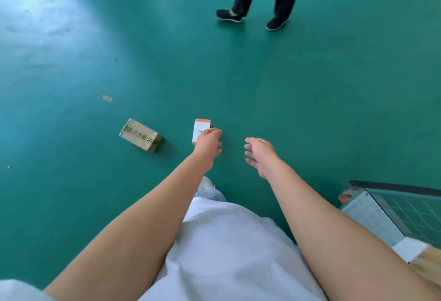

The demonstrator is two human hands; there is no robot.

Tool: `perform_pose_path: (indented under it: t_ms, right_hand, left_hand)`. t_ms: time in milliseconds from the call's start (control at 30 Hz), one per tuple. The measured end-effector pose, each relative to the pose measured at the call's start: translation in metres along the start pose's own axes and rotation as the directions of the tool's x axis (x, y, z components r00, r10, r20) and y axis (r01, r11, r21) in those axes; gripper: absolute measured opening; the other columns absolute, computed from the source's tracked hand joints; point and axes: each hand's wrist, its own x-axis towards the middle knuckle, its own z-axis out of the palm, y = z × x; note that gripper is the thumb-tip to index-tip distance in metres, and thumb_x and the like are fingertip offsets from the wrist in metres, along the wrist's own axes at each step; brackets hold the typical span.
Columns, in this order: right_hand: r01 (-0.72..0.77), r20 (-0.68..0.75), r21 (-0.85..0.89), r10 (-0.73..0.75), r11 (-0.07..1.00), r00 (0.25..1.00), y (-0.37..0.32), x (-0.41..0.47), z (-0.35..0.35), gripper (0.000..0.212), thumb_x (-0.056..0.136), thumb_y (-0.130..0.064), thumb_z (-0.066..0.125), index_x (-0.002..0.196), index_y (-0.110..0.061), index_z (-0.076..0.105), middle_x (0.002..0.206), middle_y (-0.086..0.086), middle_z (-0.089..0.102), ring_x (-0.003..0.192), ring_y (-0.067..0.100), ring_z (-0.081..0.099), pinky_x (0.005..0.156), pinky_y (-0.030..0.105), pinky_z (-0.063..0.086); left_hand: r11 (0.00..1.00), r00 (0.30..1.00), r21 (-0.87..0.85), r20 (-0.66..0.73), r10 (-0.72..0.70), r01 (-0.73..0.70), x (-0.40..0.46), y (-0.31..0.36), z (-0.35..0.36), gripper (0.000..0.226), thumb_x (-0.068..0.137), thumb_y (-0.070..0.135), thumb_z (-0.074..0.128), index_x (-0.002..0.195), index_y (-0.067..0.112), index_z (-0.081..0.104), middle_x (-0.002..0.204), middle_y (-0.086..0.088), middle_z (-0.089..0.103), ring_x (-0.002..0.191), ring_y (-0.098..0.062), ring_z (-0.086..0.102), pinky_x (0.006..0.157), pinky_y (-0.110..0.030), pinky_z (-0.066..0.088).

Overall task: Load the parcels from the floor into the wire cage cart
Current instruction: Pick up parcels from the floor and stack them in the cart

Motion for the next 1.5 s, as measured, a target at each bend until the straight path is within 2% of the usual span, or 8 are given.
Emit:
perform_pose_path:
  t_ms: [133, 267, 333, 567, 833, 1200, 1400, 1500]
  right_hand:
    - [-0.044, 0.055, -0.119, 0.05, 0.992, 0.997, -0.02, 0.03, 0.05, 0.02, 0.102, -0.03, 0.055, 0.118, -0.017, 0.058, 0.112, 0.002, 0.059, 0.097, 0.019, 0.057, 0.09, 0.035, 0.053]
    - [-0.076, 0.081, -0.198, 0.094, 0.977, 0.992, -0.043, 0.063, 0.077, 0.022, 0.103, -0.028, 0.054, 0.121, -0.016, 0.057, 0.11, 0.001, 0.058, 0.116, 0.029, 0.062, 0.095, 0.036, 0.052]
    - [-0.079, 0.088, -0.242, 0.103, 0.967, 0.991, -0.055, 0.085, 0.088, 0.021, 0.103, -0.028, 0.054, 0.12, -0.016, 0.057, 0.11, 0.002, 0.058, 0.101, 0.027, 0.061, 0.097, 0.037, 0.052]
    - [-0.094, 0.118, -0.426, 0.159, 0.9, 0.98, -0.072, 0.218, 0.133, 0.023, 0.102, -0.028, 0.054, 0.123, -0.018, 0.056, 0.124, 0.005, 0.061, 0.119, 0.028, 0.059, 0.097, 0.037, 0.052]
    - [-0.058, 0.136, -0.666, 0.198, 0.744, 0.971, -0.026, 0.42, 0.182, 0.018, 0.102, -0.028, 0.054, 0.115, -0.018, 0.06, 0.102, 0.002, 0.061, 0.091, 0.017, 0.055, 0.106, 0.048, 0.05]
    - [0.289, 0.33, -0.846, 0.013, 0.448, 0.944, 0.067, 0.652, 0.252, 0.051, 0.096, -0.032, 0.055, 0.146, -0.024, 0.045, 0.148, -0.003, 0.038, 0.092, 0.011, 0.054, 0.074, 0.03, 0.042]
    - [0.394, 0.391, -0.863, -0.077, 0.316, 0.917, 0.09, 0.727, 0.302, 0.08, 0.087, -0.032, 0.055, 0.16, -0.028, 0.023, 0.162, -0.005, 0.025, 0.139, 0.026, 0.039, 0.11, 0.046, 0.042]
    - [0.319, 0.335, -0.866, -0.026, 0.385, 0.942, 0.103, 0.743, 0.312, 0.084, 0.091, -0.035, 0.057, 0.163, -0.027, 0.014, 0.163, -0.005, 0.024, 0.139, 0.025, 0.04, 0.1, 0.039, 0.039]
  left_hand:
    - [0.998, 0.997, -0.04, -0.062, -0.055, 0.053, 0.034, 0.009, -0.046, 0.023, 0.1, 0.02, 0.054, 0.122, 0.021, 0.062, 0.104, -0.001, 0.06, 0.09, -0.019, 0.055, 0.076, -0.029, 0.05]
    - [0.995, 0.989, -0.024, -0.109, -0.104, 0.102, 0.069, 0.024, -0.068, 0.02, 0.102, 0.022, 0.052, 0.12, 0.022, 0.06, 0.101, 0.002, 0.061, 0.093, -0.019, 0.057, 0.093, -0.035, 0.052]
    - [0.993, 0.986, -0.03, -0.122, -0.118, 0.115, 0.092, 0.033, -0.071, 0.019, 0.102, 0.024, 0.052, 0.12, 0.023, 0.06, 0.105, 0.003, 0.062, 0.1, -0.02, 0.059, 0.1, -0.038, 0.052]
    - [0.976, 0.962, -0.098, -0.177, -0.208, 0.193, 0.213, 0.033, -0.071, 0.024, 0.103, 0.027, 0.053, 0.126, 0.023, 0.059, 0.115, 0.004, 0.062, 0.11, -0.02, 0.06, 0.098, -0.038, 0.054]
    - [0.898, 0.904, -0.303, -0.188, -0.383, 0.318, 0.392, -0.058, -0.065, 0.024, 0.103, 0.028, 0.053, 0.126, 0.023, 0.057, 0.127, -0.001, 0.059, 0.111, -0.021, 0.06, 0.091, -0.035, 0.054]
    - [0.749, 0.842, -0.541, -0.129, -0.524, 0.383, 0.598, -0.212, -0.056, 0.056, 0.101, 0.035, 0.058, 0.152, 0.023, 0.038, 0.149, 0.001, 0.042, 0.131, -0.023, 0.051, 0.109, -0.042, 0.05]
    - [0.676, 0.829, -0.651, -0.126, -0.544, 0.345, 0.662, -0.255, -0.062, 0.069, 0.1, 0.041, 0.06, 0.159, 0.027, 0.028, 0.154, 0.002, 0.039, 0.132, -0.025, 0.051, 0.106, -0.043, 0.052]
    - [0.68, 0.853, -0.648, -0.089, -0.514, 0.342, 0.677, -0.265, -0.067, 0.048, 0.102, 0.04, 0.057, 0.148, 0.029, 0.044, 0.138, 0.008, 0.055, 0.126, -0.023, 0.055, 0.11, -0.045, 0.047]
